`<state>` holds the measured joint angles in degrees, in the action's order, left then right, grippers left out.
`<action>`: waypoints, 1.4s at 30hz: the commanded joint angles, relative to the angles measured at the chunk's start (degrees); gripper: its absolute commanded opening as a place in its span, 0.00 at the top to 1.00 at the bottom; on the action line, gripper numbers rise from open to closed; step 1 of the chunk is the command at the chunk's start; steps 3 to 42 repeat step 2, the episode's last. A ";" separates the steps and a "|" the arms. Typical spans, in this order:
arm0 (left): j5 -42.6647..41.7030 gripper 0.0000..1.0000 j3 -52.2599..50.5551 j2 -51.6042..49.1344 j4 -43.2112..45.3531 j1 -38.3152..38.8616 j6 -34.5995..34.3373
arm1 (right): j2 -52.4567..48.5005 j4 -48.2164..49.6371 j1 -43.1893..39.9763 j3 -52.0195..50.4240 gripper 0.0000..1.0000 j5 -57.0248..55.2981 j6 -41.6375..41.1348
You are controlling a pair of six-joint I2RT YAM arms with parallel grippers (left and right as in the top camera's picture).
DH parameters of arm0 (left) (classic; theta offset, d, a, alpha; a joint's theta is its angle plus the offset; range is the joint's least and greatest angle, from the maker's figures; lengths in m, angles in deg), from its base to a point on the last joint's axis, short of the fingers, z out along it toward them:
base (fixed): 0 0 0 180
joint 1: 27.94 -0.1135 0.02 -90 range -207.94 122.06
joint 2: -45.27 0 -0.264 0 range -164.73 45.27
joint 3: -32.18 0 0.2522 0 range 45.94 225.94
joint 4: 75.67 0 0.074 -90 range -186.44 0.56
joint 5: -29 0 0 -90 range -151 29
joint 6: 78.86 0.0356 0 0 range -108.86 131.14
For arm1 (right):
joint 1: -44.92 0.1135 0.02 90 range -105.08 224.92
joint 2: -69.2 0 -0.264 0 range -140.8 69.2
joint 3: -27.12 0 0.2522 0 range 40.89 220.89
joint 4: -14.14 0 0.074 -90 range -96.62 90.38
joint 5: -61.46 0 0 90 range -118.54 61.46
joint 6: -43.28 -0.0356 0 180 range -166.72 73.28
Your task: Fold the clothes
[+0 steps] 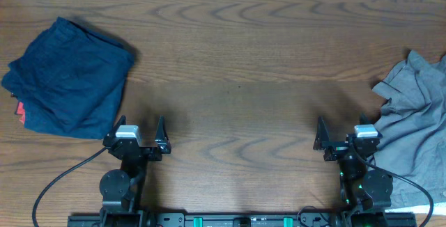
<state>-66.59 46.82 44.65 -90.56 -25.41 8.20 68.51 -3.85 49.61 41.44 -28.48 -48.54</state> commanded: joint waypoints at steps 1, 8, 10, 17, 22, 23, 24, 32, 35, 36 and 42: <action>-0.81 0.02 -0.66 0.39 -2.43 0.24 0.57 | 0.37 -0.02 0.85 -0.24 0.01 0.17 1.25; -0.81 0.02 -0.66 0.39 -2.43 0.24 0.55 | 0.37 -0.02 0.85 -0.24 0.01 0.17 1.25; -0.81 0.02 -0.66 0.39 -2.43 0.24 0.55 | 0.37 -0.02 0.85 -0.24 0.01 0.17 1.25; -0.81 0.02 -0.66 0.39 -2.43 0.24 0.55 | 0.37 -0.02 0.85 -0.24 0.01 0.17 1.25; -0.81 0.02 -0.66 0.39 -2.43 0.24 0.55 | 0.37 -0.02 0.85 -0.24 0.01 0.17 1.25; -0.81 0.02 -0.66 0.39 -2.43 0.24 0.55 | 0.37 -0.02 0.85 -0.24 0.01 0.17 1.25; -0.81 0.02 -0.66 0.39 -2.43 0.24 0.55 | 0.37 -0.02 0.85 -0.24 0.01 0.17 1.25; -0.81 0.02 -0.66 0.39 -2.43 0.24 0.55 | 0.37 -0.02 0.85 -0.24 0.01 0.17 1.25; -0.81 0.02 -0.66 0.39 -2.43 0.24 0.55 | 0.37 -0.02 0.85 -0.24 0.01 0.17 1.25; -0.81 0.02 -0.66 0.39 -2.43 0.24 0.55 | 0.37 -0.02 0.85 -0.24 0.01 0.17 1.25; -0.81 0.02 -0.66 0.39 -2.43 0.24 0.55 | 0.37 -0.02 0.85 -0.24 0.01 0.17 1.25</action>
